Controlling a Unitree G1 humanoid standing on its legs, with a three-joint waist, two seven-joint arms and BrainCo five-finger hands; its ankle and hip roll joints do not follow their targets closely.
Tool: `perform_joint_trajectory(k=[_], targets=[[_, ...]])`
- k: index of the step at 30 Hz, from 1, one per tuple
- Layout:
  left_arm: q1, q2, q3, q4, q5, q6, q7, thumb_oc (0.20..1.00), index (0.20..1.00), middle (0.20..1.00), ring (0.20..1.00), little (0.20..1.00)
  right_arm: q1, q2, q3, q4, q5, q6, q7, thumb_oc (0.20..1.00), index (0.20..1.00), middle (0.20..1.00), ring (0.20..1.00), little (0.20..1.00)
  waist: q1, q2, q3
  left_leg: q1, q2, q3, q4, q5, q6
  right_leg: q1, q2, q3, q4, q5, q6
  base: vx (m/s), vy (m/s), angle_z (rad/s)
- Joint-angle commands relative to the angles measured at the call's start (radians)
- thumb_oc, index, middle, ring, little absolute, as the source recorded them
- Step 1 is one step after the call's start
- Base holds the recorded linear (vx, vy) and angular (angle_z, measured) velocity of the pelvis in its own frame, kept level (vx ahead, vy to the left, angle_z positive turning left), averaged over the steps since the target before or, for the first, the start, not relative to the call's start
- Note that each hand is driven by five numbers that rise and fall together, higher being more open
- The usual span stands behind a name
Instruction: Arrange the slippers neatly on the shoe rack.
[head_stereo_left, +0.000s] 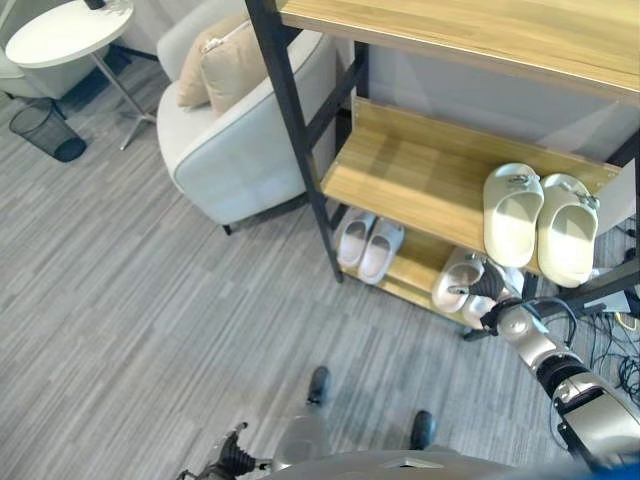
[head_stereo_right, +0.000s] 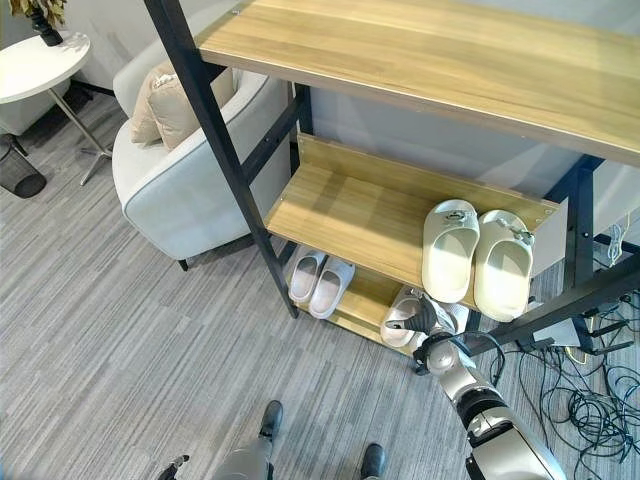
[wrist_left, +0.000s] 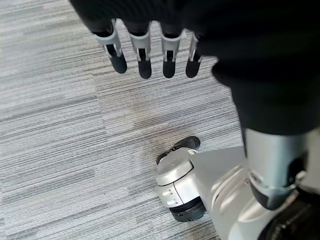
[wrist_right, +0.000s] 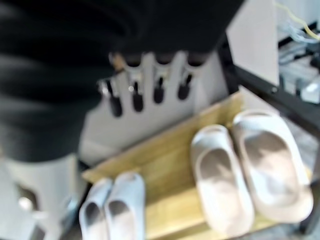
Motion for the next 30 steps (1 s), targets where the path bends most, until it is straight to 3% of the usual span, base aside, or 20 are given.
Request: perform_joint_trajectory(k=[1,9,30], targets=[[-0.021,-0.004,-0.067,0.062,0.034,-0.002,-0.005,1.000,1.000,1.000,1.000,1.000,0.017,-0.005,-0.002,-0.024,-0.029,-0.020,-0.004,1.000,1.000,1.000,1.000,1.000,0.012,-0.018,-0.064,-0.018,0.015,-0.001,0.003,-0.030,-0.021,-0.069,-0.091,-0.001,0.056,0.033,0.089,0.00,0.000,0.00],[-0.027,0.007,-0.050,0.081,0.052,0.008,-0.016,1.000,1.000,1.000,1.000,1.000,0.095,0.025,0.003,-0.012,-0.057,-0.016,0.026,1.000,1.000,1.000,1.000,1.000,0.007,-0.033,-0.086,0.007,0.018,0.007,0.003,-0.038,-0.023,-0.044,-0.088,0.000,0.052,0.027,0.088,0.00,0.000,0.00],[0.008,0.009,-0.043,0.091,0.081,0.004,-0.026,1.000,1.000,1.000,1.000,1.000,0.077,-0.022,-0.019,-0.144,-0.074,-0.030,0.002,1.000,1.000,1.000,1.000,1.000,-0.002,-0.038,-0.094,0.016,0.017,0.022,0.003,-0.040,-0.015,-0.051,-0.083,0.022,0.047,0.038,0.086,0.00,0.002,-0.02]])
